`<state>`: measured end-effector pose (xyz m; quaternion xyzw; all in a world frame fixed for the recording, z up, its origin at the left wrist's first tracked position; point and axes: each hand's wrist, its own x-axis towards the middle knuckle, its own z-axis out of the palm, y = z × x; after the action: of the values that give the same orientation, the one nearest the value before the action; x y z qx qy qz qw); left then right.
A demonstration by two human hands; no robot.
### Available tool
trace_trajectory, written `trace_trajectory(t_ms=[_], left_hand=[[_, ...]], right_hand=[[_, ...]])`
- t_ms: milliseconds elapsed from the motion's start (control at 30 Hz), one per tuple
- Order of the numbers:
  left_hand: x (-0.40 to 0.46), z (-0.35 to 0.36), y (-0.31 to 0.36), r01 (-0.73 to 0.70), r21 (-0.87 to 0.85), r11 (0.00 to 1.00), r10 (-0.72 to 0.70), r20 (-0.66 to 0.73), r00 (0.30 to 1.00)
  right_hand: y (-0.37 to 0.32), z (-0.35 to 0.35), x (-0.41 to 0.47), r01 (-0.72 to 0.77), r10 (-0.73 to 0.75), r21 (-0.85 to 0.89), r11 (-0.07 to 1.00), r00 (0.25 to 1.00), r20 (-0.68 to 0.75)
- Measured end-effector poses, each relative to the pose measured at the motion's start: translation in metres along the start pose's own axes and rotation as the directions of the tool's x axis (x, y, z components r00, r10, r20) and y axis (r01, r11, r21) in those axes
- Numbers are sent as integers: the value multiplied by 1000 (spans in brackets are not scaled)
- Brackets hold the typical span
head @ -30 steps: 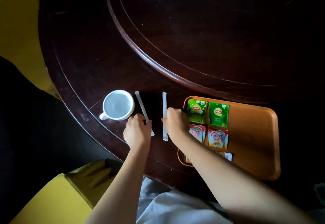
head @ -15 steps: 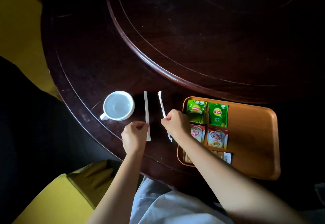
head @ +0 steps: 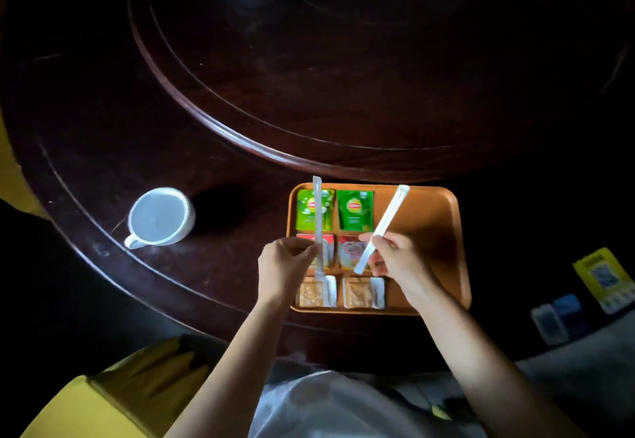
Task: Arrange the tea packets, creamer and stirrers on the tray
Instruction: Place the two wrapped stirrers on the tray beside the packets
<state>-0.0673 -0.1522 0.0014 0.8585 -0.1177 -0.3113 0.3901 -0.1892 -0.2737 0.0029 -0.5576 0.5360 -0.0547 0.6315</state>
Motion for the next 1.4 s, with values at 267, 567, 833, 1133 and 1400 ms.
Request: trace_trajectory(t_ms=[267, 567, 833, 1133, 1400], left_hand=[[-27, 101, 42, -126, 215, 969, 95, 150, 984], [-30, 137, 47, -100, 330, 939, 52, 150, 987], [-31, 150, 47, -98, 464, 880, 45, 123, 991], [-28, 135, 30, -606, 560, 565, 559, 280, 781], [-11, 133, 17, -812, 557, 176, 417, 705, 574]], right_hand=[[35, -88, 22, 89, -180, -427, 900, 967, -178], [54, -100, 31, 96, -232, -538, 838, 953, -192], [58, -100, 37, 78, -268, -610, 789, 937, -226], [77, -119, 19, 355, -699, -865, 355, 715, 7], [88, -139, 15, 446, -604, -895, 33, 722, 337]])
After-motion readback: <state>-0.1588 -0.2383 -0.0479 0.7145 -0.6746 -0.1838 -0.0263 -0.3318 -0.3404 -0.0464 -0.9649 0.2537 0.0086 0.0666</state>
